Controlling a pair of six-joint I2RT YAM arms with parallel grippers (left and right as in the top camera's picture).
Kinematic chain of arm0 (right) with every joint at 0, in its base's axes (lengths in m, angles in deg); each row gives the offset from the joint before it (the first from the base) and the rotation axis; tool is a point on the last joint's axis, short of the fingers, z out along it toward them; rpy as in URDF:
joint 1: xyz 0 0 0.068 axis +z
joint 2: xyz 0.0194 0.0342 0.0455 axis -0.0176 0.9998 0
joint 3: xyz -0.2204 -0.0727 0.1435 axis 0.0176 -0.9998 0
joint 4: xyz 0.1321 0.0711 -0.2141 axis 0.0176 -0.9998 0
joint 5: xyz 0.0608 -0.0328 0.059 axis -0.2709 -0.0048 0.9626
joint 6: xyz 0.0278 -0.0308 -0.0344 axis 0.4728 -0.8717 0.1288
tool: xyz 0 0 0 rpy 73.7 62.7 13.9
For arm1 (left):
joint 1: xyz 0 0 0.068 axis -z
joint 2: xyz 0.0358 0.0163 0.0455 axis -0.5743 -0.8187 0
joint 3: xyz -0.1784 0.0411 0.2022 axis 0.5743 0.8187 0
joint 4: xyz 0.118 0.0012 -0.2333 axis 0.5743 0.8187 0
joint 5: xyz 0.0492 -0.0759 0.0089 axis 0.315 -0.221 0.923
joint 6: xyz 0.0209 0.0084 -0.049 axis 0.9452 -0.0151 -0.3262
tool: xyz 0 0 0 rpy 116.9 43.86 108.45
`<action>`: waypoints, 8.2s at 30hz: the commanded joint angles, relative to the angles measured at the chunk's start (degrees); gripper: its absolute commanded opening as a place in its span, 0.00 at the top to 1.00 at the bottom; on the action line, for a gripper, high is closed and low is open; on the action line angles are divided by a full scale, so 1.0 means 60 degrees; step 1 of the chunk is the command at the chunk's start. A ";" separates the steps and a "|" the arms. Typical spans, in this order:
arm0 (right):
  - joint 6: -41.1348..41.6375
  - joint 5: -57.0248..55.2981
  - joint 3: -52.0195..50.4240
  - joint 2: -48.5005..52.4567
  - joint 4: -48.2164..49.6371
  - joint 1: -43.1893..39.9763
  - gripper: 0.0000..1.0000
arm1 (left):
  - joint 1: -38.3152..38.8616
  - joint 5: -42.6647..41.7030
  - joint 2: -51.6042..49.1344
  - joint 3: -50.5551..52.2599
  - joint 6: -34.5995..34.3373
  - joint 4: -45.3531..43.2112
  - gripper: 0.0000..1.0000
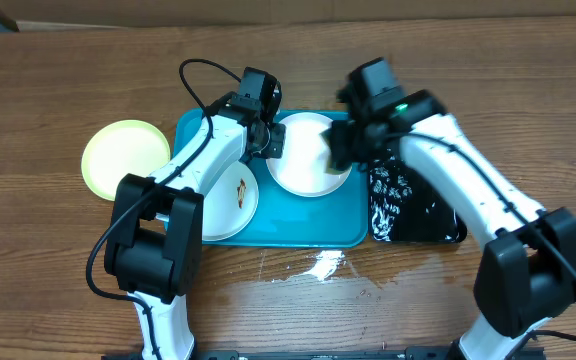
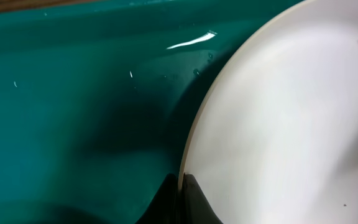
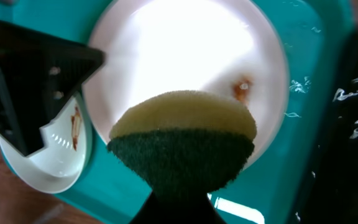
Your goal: Clean dirty plates on tray and stack at the side
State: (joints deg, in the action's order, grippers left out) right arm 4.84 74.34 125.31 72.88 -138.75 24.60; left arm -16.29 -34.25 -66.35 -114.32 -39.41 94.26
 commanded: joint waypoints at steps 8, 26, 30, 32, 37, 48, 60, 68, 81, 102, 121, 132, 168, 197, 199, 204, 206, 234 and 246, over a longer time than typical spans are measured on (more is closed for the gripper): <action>0.0929 -0.1752 -0.0160 0.0477 0.0637 0.0936 0.95 | 0.0047 -0.0091 0.0222 0.0186 -0.0138 0.0004 0.96; 0.0841 -0.1610 0.0124 0.1450 0.0834 0.0900 0.45 | 0.0047 -0.0073 0.0222 0.0186 -0.0127 0.0069 0.96; 0.0845 -0.1617 0.0117 0.1461 0.0284 0.0900 0.44 | 0.0047 -0.0055 0.0222 0.0186 -0.0135 0.0076 0.96; 0.0845 -0.1617 0.0117 0.1461 0.0222 0.0900 0.41 | 0.0047 -0.0058 0.0222 0.0186 -0.0138 0.0076 0.96; 0.0885 -0.1614 -0.0098 0.1464 0.0270 0.0954 0.42 | 0.0047 -0.0058 0.0222 0.0186 -0.0138 0.0080 0.96; 0.0885 -0.0954 -0.0521 0.1785 0.0663 0.0991 0.92 | 0.0058 -0.0058 0.0222 0.0186 -0.0138 0.0120 0.96; 0.1166 -0.1115 -0.0659 0.1898 0.0776 0.0994 0.51 | 0.0066 -0.0062 0.0222 0.0186 -0.0142 0.0142 0.96; 0.1202 -0.1104 -0.0849 0.2266 0.0954 0.1035 0.81 | 0.0066 -0.0062 0.0222 0.0186 -0.0138 0.0219 0.96; 0.1599 -0.1359 -0.0812 0.2266 0.1246 0.1035 0.96 | 0.0069 -0.0066 0.0222 0.0186 -0.0135 0.0299 0.96; 0.1555 -0.3621 -0.0823 0.2317 0.1887 0.1035 0.96 | 0.0069 -0.0062 0.0222 0.0189 0.0299 0.0550 0.96; 0.1038 -0.4470 -0.0852 0.2397 0.2426 0.1035 0.96 | 0.0069 -0.0062 0.0222 0.0189 0.0441 0.0586 0.96; 0.0579 -0.4612 -0.0892 0.2779 0.3173 0.1027 0.96 | 0.0069 -0.0062 0.0222 0.0189 0.0444 0.0612 0.96; -0.1053 -0.4615 -0.0634 0.2728 0.5497 0.1002 0.96 | 0.0066 -0.0051 0.0222 0.0189 0.0543 0.0783 0.96; -0.0590 -0.4014 -0.0630 0.1570 0.2262 0.0648 0.96 | 0.0066 0.0266 0.0222 0.0189 0.0182 0.0576 0.96; -0.0586 -0.3865 -0.0634 0.1545 0.2135 0.0648 0.96 | 0.0066 0.0262 0.0222 0.0189 0.0178 0.0568 0.96; -0.0368 -0.3064 -0.0557 0.1337 0.2390 0.0637 0.96 | 0.0066 0.0262 0.0222 0.0189 0.0182 0.0561 0.96; -0.0364 -0.2754 -0.0430 0.1115 0.2459 0.0608 0.96 | 0.0066 0.0262 0.0222 0.0189 0.0182 0.0554 0.96; 0.0794 -0.1563 -0.0510 -0.0754 -0.3009 -0.3432 0.95 | 0.0062 0.0408 0.0226 -0.0823 0.0248 0.1541 0.96; 0.0801 -0.1770 -0.2616 -0.0667 -0.1162 -0.3468 0.82 | 0.0066 0.0433 0.0226 -0.2721 0.0291 0.3537 0.96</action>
State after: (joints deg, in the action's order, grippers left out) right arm 9.80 64.22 112.28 69.17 -147.78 3.64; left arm -15.91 -32.07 -66.35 -127.13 -37.88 114.06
